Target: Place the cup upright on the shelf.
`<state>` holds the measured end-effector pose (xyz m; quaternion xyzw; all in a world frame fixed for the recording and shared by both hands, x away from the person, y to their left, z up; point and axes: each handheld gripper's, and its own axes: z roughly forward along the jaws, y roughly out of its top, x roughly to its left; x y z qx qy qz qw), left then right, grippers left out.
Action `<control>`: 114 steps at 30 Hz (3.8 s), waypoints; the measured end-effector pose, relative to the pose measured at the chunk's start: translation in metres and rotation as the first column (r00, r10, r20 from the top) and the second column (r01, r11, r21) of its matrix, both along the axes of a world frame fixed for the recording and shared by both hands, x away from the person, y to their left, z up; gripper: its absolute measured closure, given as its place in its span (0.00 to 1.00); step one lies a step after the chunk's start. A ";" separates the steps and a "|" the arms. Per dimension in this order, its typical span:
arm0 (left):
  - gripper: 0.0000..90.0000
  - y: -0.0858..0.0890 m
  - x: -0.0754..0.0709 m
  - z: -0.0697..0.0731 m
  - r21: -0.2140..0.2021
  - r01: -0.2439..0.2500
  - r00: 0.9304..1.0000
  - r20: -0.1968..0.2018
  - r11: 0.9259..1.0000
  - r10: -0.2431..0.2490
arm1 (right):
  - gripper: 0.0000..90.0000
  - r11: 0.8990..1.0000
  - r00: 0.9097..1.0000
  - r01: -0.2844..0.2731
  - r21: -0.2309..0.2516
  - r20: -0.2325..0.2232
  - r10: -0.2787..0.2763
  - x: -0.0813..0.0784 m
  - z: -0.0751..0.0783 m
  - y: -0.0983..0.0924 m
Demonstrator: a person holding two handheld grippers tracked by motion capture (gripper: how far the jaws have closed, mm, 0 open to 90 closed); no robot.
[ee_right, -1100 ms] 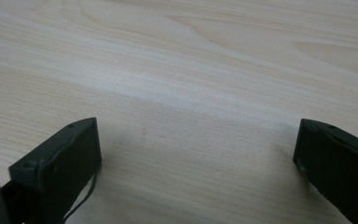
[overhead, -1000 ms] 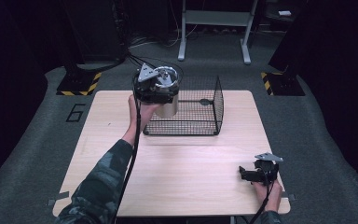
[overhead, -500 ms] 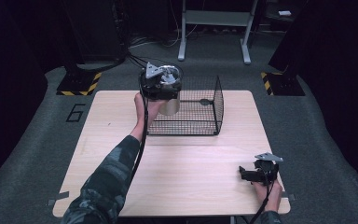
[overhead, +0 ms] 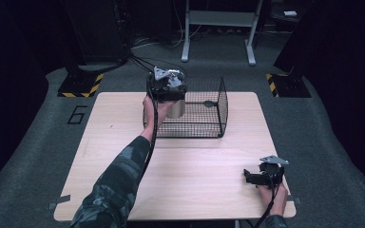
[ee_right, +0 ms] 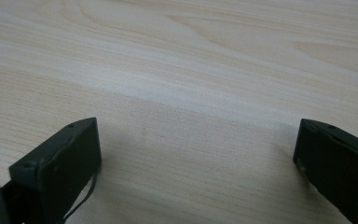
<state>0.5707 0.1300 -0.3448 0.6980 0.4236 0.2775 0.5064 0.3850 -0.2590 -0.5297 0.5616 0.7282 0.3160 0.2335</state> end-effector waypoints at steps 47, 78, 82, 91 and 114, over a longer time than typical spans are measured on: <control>0.04 -0.038 0.028 -0.054 0.047 -0.052 0.992 -0.112 0.998 0.057 | 0.01 1.000 1.000 -0.005 -0.008 0.008 0.005 0.000 0.000 0.000; 0.04 -0.045 0.031 -0.070 0.082 -0.052 0.979 -0.195 0.995 0.067 | 0.01 1.000 1.000 -0.004 -0.008 0.005 0.004 0.000 0.000 0.000; 0.04 -0.046 0.031 -0.072 0.086 -0.047 0.978 -0.199 0.995 0.063 | 0.01 1.000 1.000 -0.004 -0.008 0.005 0.004 0.000 0.000 0.000; 0.04 -0.046 0.031 -0.073 0.088 -0.043 0.979 -0.197 0.995 0.060 | 0.01 1.000 1.000 -0.005 -0.008 0.005 0.005 0.000 0.000 0.000; 0.01 -0.039 0.010 -0.073 0.140 0.027 0.983 -0.183 0.990 -0.001 | 0.01 1.000 1.000 -0.007 -0.010 0.006 0.007 0.000 0.000 0.000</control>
